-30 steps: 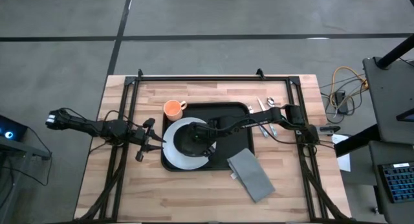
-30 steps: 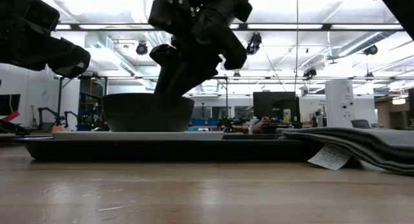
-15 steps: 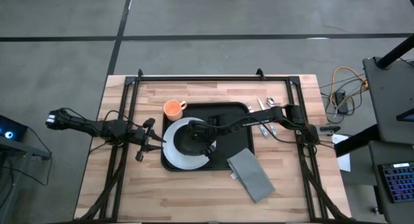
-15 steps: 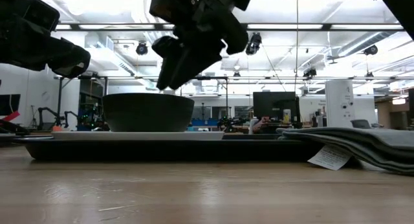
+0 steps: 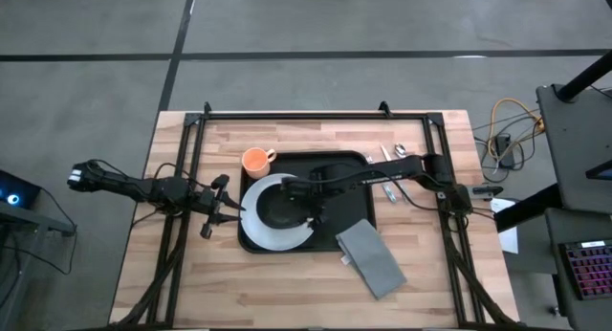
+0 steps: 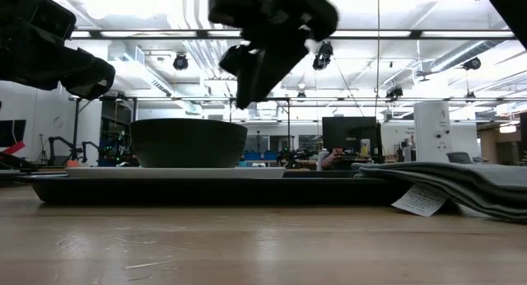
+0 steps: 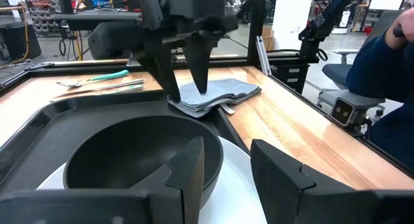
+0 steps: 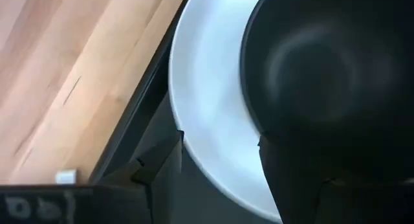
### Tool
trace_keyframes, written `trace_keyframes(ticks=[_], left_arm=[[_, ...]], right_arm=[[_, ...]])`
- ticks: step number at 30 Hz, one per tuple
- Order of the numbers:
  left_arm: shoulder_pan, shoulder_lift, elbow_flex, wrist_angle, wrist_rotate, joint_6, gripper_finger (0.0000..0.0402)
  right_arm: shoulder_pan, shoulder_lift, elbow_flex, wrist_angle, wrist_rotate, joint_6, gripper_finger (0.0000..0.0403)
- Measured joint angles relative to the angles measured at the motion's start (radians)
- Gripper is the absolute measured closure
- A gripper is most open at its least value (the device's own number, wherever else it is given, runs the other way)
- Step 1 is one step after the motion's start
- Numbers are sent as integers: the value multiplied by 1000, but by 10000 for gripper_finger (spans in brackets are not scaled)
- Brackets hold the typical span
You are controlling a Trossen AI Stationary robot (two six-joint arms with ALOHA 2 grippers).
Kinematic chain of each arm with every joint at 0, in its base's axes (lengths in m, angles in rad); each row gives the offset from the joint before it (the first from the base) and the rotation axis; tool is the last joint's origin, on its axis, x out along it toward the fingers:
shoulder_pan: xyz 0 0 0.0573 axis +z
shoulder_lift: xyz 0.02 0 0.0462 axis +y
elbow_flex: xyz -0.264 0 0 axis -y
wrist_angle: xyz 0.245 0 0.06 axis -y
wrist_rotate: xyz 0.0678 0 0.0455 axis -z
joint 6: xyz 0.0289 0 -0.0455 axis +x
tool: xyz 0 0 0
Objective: Set up tray
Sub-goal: Put the gray napkin to the right of the white plate on the black serving tray
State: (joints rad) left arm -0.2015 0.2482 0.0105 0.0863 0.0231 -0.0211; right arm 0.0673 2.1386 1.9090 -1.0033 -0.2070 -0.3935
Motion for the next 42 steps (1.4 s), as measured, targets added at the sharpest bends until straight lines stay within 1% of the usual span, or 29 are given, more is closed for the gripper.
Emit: trace_keyframes(ticks=[6, 13, 19, 25, 27, 29, 33, 39, 42], left_arm=[[0, 0, 0, 0, 0, 0, 293], [0, 0, 0, 0, 0, 0, 293], [0, 1, 0, 0, 0, 0, 293], [0, 11, 0, 0, 0, 0, 293], [0, 12, 0, 0, 0, 0, 293], [0, 13, 0, 0, 0, 0, 293], [0, 13, 0, 0, 0, 0, 293], [0, 14, 0, 0, 0, 0, 293], [0, 16, 0, 0, 0, 0, 293]], right_arm=[[0, -47, -29, -8, 0, 47, 209], [-3, -73, -103, -41, 0, 76, 209], [-3, -107, -147, -27, 5, 112, 209], [-3, -113, -176, -11, 9, 152, 209], [-3, -117, -195, -10, 24, 180, 209], [-2, -128, -221, -10, 66, 226, 209], [-3, -185, -295, 26, 139, 326, 212], [-1, -346, -488, 200, 150, 395, 225], [-2, -433, -588, 278, 151, 466, 232]])
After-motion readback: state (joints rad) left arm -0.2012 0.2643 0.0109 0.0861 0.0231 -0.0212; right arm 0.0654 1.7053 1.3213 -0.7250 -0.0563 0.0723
